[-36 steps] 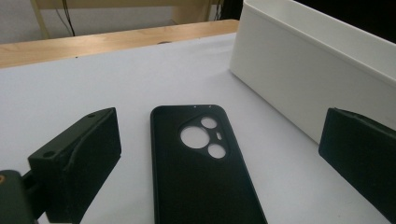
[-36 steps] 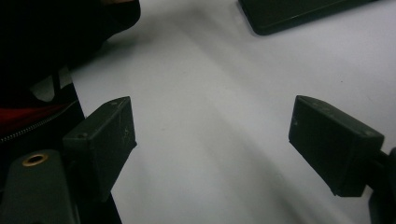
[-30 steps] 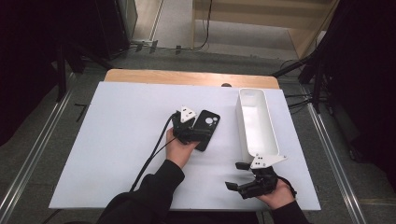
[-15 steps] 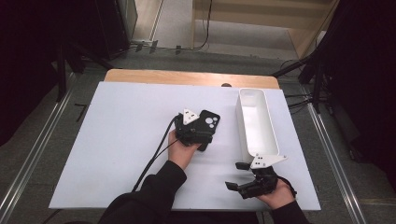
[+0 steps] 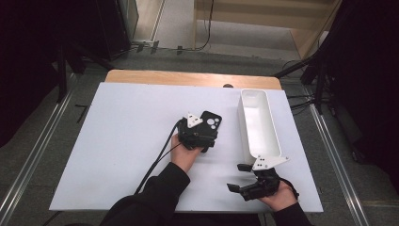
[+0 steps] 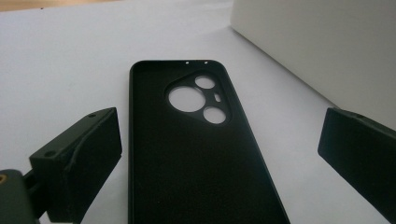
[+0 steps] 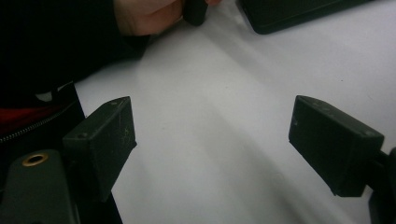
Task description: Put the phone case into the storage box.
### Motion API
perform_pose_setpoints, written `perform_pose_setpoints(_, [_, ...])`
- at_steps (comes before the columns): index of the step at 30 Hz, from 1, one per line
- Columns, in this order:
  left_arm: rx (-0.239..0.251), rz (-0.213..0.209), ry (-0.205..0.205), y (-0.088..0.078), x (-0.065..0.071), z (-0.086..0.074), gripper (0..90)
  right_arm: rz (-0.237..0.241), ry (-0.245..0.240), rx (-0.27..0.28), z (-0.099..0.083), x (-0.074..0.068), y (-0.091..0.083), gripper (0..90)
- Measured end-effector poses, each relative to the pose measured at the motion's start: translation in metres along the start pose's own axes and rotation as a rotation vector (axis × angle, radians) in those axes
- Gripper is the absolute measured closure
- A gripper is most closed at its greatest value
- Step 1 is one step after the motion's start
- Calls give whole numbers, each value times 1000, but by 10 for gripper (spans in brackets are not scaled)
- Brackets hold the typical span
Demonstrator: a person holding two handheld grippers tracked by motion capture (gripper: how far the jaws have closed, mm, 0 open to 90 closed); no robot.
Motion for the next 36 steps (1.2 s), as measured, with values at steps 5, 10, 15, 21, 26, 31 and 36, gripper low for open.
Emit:
perform_pose_setpoints(5, [-12, -10, 3, 1, 1, -1, 0, 0, 2, 0, 0, 0, 0, 132])
perform_pose_setpoints(10, [-62, 4, 31, 5, 3, -5, 18, -2, -3, -1, 0, 0, 1, 132])
perform_pose_setpoints(15, [-116, 31, 76, 11, 5, -9, 17, -1, -1, 0, 0, 0, 1, 132])
perform_pose_setpoints(21, [-133, 57, 100, 11, 5, -10, 17, 0, -1, -2, 0, 0, 0, 132])
perform_pose_setpoints(26, [-130, 79, 90, 11, 3, -9, 16, 0, 2, -3, 0, 0, 0, 132])
perform_pose_setpoints(31, [-145, 90, 73, 14, 1, -10, 16, -2, -1, -5, -1, 0, 1, 132])
perform_pose_setpoints(36, [-200, 92, 83, 19, 2, -14, 17, 0, -3, -8, -1, 0, 1, 132])
Point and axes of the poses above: each handheld gripper's, and its own axes: y roughly forward along the jaws, z roughly out of its top, x roughly to its right, the point moved 9 cm from there along y, roughly forward along the jaws, and after that the axes turned 14 degrees about z, right-handed, at the moved point
